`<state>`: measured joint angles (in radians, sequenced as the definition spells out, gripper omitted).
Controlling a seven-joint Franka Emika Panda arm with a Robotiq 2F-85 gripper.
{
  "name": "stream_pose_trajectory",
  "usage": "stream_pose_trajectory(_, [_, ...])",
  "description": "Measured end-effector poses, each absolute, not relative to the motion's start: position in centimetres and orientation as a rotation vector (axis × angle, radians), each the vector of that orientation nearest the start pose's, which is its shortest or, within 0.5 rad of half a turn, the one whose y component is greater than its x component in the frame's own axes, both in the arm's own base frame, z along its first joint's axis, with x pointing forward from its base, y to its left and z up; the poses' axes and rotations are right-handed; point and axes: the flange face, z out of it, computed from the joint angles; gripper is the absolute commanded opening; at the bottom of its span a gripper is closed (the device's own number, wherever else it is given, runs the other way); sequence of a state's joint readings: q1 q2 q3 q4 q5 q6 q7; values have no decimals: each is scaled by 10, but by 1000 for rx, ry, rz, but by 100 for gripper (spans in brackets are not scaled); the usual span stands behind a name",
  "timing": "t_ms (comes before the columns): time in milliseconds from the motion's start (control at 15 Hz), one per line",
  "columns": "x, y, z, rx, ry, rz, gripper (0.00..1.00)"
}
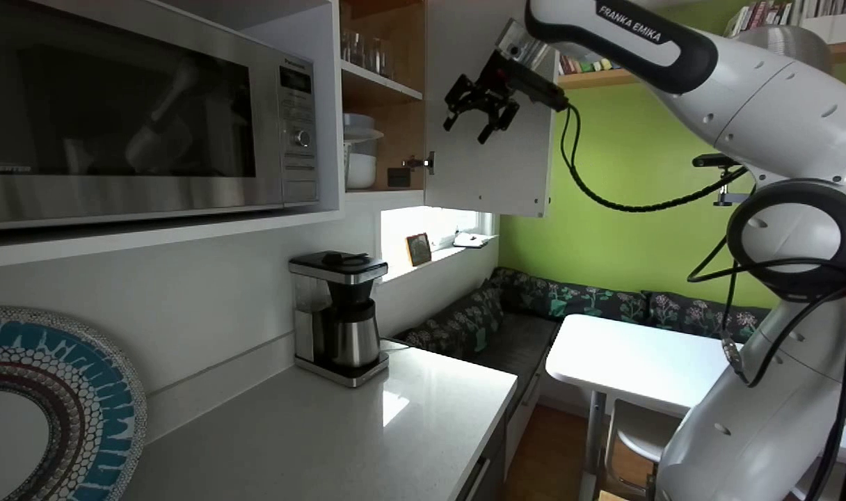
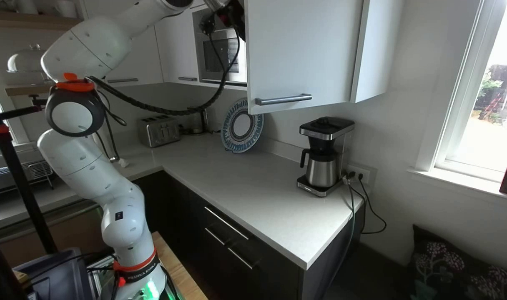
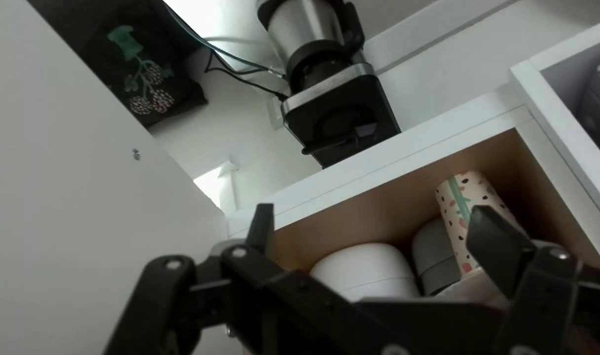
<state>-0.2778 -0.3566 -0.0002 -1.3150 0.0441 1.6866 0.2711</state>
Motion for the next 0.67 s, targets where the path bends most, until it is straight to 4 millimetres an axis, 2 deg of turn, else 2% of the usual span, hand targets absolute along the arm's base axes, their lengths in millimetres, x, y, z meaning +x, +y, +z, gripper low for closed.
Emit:
stream_pose_trajectory(400, [432, -113, 879, -2591, 828, -1146, 100])
stream_pose_trajectory(533, [444, -116, 871, -2579, 843, -1133, 100])
stream_pose_trajectory(667, [444, -116, 870, -2577, 846, -1130, 100])
